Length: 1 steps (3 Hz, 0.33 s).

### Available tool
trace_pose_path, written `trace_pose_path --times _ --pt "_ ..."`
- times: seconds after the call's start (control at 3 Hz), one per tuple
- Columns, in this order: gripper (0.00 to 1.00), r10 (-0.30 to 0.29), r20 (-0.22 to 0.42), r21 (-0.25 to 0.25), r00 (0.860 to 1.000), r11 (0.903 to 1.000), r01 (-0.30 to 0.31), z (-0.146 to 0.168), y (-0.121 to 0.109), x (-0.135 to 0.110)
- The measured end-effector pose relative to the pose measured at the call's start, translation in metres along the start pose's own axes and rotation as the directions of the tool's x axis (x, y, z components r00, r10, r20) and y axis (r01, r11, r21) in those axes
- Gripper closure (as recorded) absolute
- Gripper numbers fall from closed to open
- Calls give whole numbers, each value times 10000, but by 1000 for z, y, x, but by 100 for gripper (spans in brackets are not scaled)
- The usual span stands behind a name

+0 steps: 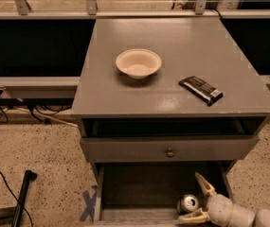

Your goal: Place 7up can into middle drawer

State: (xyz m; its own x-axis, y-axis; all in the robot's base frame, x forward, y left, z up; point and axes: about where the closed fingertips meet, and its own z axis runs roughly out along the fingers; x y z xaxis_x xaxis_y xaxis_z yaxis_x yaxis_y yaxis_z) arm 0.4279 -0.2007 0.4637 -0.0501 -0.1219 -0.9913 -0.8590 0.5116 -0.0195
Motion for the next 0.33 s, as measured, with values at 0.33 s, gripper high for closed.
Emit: trace_pose_path --times 0.33 --pt "0 1 0 -2 10000 10000 -1 0 0 0"
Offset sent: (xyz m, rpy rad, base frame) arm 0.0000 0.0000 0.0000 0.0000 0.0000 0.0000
